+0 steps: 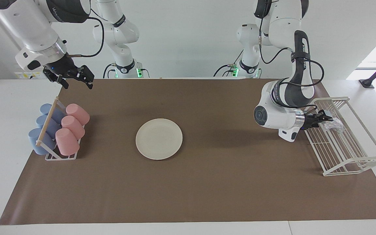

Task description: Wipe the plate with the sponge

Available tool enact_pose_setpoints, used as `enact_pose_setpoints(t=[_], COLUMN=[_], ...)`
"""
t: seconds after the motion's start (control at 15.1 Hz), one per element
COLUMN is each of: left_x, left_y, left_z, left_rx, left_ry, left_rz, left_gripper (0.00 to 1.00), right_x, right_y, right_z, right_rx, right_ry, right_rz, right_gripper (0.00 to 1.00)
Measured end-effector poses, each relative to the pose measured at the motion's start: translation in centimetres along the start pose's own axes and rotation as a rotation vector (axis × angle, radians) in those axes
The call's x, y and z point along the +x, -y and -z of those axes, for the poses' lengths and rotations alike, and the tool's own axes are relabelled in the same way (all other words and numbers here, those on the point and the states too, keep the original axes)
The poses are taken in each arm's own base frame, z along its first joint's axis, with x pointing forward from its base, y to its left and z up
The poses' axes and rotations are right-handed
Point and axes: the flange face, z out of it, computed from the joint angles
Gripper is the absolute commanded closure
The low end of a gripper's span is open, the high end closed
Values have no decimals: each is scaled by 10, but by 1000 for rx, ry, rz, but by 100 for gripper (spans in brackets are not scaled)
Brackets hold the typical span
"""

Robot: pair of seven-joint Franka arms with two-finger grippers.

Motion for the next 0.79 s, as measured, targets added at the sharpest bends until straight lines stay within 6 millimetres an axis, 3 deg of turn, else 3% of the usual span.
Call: enact_pose_setpoints(t=[0.2,0.33,0.4,0.59,0.79], left_x=[1,1,2,-6,-31], left_y=[-1,-1,9,73,136], left_z=[1,2,0,2,19], left_rx=[-8,-111,-179,-450,-721], left_ry=[-5,21,44,85,81], left_rz=[0,17,37,60,134], left_gripper=[0,0,0,0,0], right_x=[0,0,0,0,0], right_y=[0,0,0,0,0], right_z=[0,0,0,0,0], right_rx=[0,0,0,0,0], right_ry=[0,0,0,0,0], right_rz=[0,0,0,0,0], right_gripper=[0,0,0,0,0])
